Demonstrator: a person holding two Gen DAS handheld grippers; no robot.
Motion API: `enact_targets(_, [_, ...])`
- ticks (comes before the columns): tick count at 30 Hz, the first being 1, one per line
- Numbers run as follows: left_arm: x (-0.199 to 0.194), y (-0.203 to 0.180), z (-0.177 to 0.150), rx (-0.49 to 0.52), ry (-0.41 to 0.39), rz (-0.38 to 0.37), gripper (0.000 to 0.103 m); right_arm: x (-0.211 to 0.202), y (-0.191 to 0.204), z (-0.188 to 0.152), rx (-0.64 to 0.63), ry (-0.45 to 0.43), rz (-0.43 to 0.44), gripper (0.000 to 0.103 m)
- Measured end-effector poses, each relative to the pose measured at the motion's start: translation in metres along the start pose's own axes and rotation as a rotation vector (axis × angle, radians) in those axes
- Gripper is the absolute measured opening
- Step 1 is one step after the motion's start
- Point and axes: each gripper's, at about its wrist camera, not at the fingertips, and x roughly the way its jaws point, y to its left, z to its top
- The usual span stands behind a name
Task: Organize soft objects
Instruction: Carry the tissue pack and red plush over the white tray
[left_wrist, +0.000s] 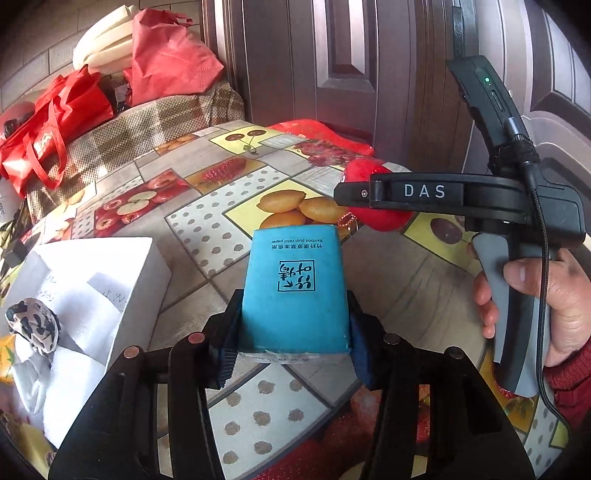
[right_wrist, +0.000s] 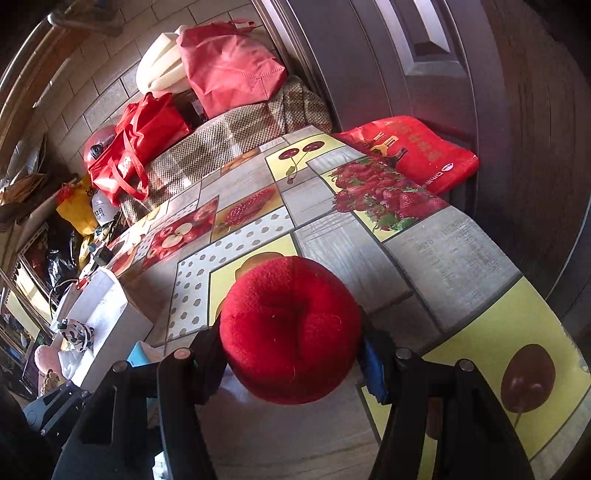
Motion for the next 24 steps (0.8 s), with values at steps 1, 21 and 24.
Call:
enact_targets(1, [-0.005,0.000,0.000,-0.002,-0.028,0.017,0.050,-0.003,0.000,0.000,0.001,-0.016,-0.003,0.061])
enact_targets(21, [-0.064,0.016,-0.020,-0.093,-0.285,0.150,0.050,-0.075,0.051,-0.051,-0.165,-0.238,-0.044,0.061])
enact_targets(24, [-0.071,0.019,-0.026,-0.107,-0.285,0.131,0.050,-0.083,0.060,-0.062,-0.181,-0.239,-0.022,0.061])
